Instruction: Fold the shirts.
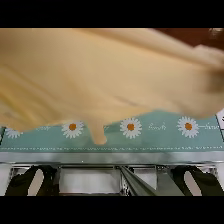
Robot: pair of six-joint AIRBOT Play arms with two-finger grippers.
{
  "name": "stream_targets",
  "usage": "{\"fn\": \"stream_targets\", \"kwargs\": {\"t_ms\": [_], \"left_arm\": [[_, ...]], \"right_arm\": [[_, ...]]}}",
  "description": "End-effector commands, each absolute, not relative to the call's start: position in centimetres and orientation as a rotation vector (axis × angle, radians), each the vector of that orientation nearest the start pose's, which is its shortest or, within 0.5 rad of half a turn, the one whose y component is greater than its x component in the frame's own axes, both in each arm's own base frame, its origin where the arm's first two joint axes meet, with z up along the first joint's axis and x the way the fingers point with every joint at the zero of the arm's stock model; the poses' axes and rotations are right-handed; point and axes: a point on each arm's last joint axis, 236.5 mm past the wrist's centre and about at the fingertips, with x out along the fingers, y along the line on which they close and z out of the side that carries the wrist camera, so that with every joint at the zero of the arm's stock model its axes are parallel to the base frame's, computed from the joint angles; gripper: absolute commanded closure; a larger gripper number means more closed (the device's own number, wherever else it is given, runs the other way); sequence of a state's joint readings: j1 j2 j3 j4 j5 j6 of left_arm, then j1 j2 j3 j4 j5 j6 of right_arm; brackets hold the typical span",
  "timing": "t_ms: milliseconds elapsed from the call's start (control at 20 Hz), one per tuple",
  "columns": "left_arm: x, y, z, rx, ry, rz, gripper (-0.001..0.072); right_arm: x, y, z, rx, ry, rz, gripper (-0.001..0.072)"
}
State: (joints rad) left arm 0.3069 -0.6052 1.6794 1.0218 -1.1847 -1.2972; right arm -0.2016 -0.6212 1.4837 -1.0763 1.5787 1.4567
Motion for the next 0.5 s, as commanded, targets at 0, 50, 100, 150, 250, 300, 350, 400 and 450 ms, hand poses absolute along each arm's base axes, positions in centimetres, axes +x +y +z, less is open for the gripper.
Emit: {"fn": "stream_targets", "kwargs": {"t_ms": [0,50,100,150,250,300,350,400,450], "left_arm": [[22.4,-3.8,43.0,-0.003,0.178,-0.153,0.0688],[22.9,-3.7,41.5,-0.049,0.222,-0.154,0.0688],[23.3,-3.9,39.0,-0.089,0.309,-0.168,0.0687],[23.4,-4.0,36.4,-0.114,0.401,-0.181,0.0687],[24.3,-3.8,31.6,-0.166,0.535,-0.187,0.0687],[25.0,-3.6,29.0,-0.195,0.6,-0.189,0.0687],[25.9,-3.5,26.4,-0.225,0.657,-0.193,0.0688],[27.0,-3.7,23.7,-0.265,0.712,-0.206,0.0688],[28.2,-4.2,21.3,-0.304,0.749,-0.228,0.0687]], "right_arm": [[17.2,7.8,24.4,0.229,0.819,0.296,0.069],[16.1,8.1,22.2,0.27,0.868,0.288,0.069],[14.6,8.6,19.6,0.309,0.935,0.291,0.069],[13.3,9.0,17.4,0.339,0.997,0.294,0.0691],[11.8,9.4,13.5,0.4,1.074,0.272,0.069],[11.7,9.4,11.7,0.418,1.098,0.267,0.069],[11.9,9.5,10.1,0.444,1.129,0.262,0.069],[12.3,9.6,8.5,0.475,1.154,0.259,0.069],[13.1,9.7,6.9,0.509,1.161,0.252,0.069]]}}
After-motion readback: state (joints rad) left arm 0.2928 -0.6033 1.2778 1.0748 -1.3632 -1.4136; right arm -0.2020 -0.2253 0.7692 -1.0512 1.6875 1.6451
